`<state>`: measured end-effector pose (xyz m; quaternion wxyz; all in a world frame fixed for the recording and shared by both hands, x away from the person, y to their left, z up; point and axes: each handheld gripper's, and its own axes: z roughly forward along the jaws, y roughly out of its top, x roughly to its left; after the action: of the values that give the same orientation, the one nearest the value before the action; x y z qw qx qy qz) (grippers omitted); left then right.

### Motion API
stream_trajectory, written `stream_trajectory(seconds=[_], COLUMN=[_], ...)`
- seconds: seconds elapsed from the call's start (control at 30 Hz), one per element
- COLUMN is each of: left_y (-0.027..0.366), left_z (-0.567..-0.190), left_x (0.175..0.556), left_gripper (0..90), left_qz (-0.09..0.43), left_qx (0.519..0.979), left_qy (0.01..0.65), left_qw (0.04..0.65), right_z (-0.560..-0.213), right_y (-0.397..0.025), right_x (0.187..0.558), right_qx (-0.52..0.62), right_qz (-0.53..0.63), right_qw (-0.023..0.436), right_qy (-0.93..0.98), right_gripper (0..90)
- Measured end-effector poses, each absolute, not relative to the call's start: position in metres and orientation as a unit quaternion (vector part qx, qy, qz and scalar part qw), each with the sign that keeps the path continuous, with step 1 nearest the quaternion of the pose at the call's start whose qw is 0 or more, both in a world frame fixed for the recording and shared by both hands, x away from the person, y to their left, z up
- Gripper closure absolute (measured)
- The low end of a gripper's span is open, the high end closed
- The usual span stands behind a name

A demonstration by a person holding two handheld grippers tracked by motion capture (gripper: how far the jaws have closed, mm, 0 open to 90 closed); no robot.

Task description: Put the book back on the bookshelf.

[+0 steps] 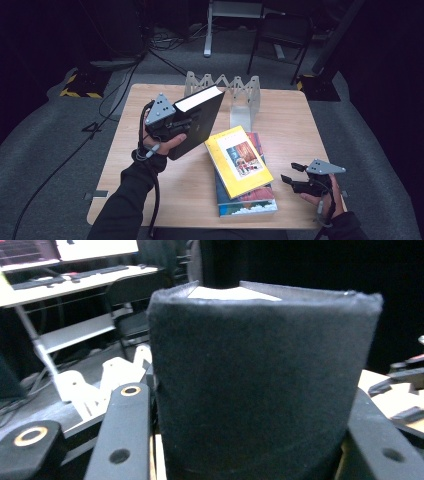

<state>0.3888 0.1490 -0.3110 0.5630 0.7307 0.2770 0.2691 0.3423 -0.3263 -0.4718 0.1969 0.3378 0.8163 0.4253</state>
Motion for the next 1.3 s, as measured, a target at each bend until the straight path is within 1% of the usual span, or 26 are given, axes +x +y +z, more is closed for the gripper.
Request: stream_trajectory(seconds=[0.07,0.2,0.27,0.37,0.6,0.8,0.9,0.97,1.07,1.2,1.3], left_y=[0.152,0.152,0.152,0.152,0.142,0.134,0.122,0.118,0.115,0.11,0.109], left_z=[-0.312,-0.316,-0.317,-0.324,-0.334,-0.34,-0.345,-0.349,-0.355,-0.363,-0.367], left_x=[0.394,0.407,0.411,0.428,0.457,0.472,0.484,0.492,0.5,0.508,0.511], left_gripper=[52.8,52.8,52.8,52.8,52.8,52.8,52.8,52.8,52.7,52.7,52.7], left_qz=[0.274,0.302,0.304,0.3,0.305,0.31,0.335,0.338,0.338,0.345,0.347], left_qx=[0.729,0.732,0.732,0.72,0.711,0.704,0.698,0.696,0.695,0.679,0.673], left_qy=[0.286,0.298,0.304,0.328,0.358,0.379,0.393,0.402,0.41,0.436,0.44], left_qw=[0.559,0.532,0.529,0.534,0.523,0.515,0.497,0.489,0.485,0.48,0.482], right_z=[-0.472,-0.474,-0.474,-0.475,-0.476,-0.477,-0.477,-0.477,-0.478,-0.479,-0.479], right_y=[-0.326,-0.323,-0.323,-0.323,-0.324,-0.325,-0.325,-0.325,-0.325,-0.326,-0.326], right_x=[0.342,0.342,0.342,0.342,0.342,0.342,0.341,0.341,0.341,0.342,0.342], right_qx=[0.339,0.338,0.337,0.339,0.34,0.341,0.341,0.339,0.339,0.337,0.337], right_qz=[0.424,0.42,0.419,0.416,0.414,0.416,0.414,0.415,0.414,0.415,0.414], right_qw=[0.196,0.196,0.196,0.194,0.194,0.192,0.192,0.192,0.191,0.188,0.187], right_qy=[0.817,0.819,0.82,0.821,0.822,0.821,0.822,0.822,0.823,0.824,0.825], right_gripper=[34.6,34.6,34.6,34.6,34.6,34.7,34.7,34.7,34.7,34.7,34.7])
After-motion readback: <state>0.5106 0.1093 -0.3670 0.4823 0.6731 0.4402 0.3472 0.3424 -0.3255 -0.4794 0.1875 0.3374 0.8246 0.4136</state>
